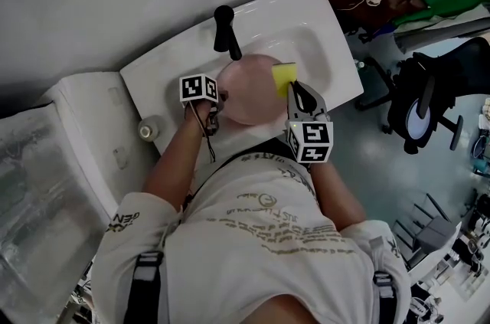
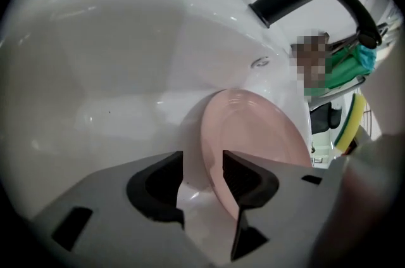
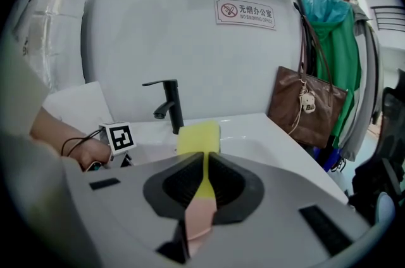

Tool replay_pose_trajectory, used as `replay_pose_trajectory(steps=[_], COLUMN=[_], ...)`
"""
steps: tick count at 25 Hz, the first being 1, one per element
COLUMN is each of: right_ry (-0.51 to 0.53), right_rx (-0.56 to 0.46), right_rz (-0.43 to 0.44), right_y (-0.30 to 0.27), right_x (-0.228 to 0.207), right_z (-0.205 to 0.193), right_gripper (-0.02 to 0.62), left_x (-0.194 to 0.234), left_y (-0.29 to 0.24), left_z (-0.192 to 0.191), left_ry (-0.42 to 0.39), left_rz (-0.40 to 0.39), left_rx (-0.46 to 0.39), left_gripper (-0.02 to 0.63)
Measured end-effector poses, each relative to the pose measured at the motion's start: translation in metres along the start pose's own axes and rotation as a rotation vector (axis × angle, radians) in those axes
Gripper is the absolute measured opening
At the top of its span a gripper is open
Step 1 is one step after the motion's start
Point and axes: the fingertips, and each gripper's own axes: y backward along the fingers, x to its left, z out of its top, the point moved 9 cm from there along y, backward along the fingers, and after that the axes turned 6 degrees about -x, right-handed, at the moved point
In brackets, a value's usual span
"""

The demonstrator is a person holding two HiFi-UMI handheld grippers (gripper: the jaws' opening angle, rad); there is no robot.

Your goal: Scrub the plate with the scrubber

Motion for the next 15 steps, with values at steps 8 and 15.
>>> replay_pose_trajectory(steps=[8, 15], right_ry=[0.015, 0.009], right_rx=[-0.003, -0.012], right_rz=[-0.001, -0.004], right_y=[0.002, 0.007], right_x=[-0.004, -0.007], right_z=[0.000, 0.000], right_gripper=[0.038, 0.038], left_x=[0.005, -0.003], left_y=[-0.022, -0.016], left_z=[-0.014, -0.014], left_ry=[0.209, 0.364], left_rz=[-0.112, -0.267], left_rx=[0.076, 0.046], left_gripper=[0.173, 0.053])
